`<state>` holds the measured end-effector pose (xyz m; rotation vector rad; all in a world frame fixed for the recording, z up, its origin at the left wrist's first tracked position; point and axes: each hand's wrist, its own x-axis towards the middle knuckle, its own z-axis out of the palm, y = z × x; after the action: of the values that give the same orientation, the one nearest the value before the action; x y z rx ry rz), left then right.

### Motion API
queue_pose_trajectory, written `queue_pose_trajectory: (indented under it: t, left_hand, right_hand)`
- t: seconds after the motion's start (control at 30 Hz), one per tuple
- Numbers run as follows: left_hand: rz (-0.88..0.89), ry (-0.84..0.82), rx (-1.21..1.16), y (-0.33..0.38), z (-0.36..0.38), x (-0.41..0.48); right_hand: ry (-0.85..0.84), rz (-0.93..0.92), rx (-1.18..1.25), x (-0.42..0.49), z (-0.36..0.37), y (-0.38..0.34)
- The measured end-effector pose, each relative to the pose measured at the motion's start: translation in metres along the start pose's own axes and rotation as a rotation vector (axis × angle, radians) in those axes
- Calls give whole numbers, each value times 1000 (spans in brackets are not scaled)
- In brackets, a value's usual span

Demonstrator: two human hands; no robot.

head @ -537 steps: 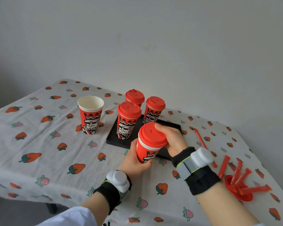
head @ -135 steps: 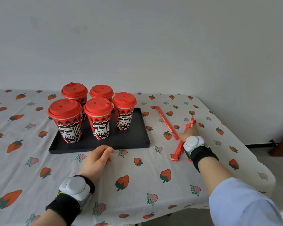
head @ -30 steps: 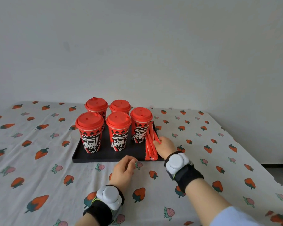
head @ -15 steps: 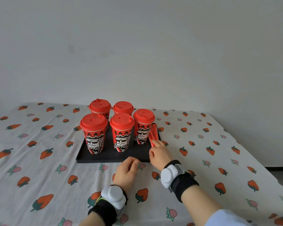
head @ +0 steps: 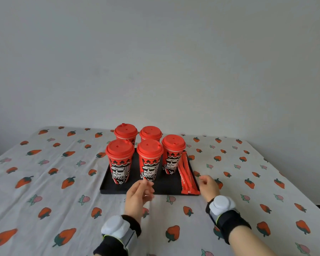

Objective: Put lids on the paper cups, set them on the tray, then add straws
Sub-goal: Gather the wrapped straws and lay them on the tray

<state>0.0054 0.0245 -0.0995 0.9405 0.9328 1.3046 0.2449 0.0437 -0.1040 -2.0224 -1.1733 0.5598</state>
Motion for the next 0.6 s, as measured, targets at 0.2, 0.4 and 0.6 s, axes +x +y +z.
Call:
queue_pose_trajectory:
  t: [0.2, 0.4, 0.6]
  left_hand:
    - [221, 456, 201, 36, -87, 34]
    - [-98, 148, 1176, 23, -129, 88]
    - [3, 95, 1391, 26, -128, 99]
  right_hand:
    - [-73, -21, -174, 18, 4, -6]
    - [-110, -40, -317, 31, 15, -10]
    - [-84, -89, -362, 29, 16, -6]
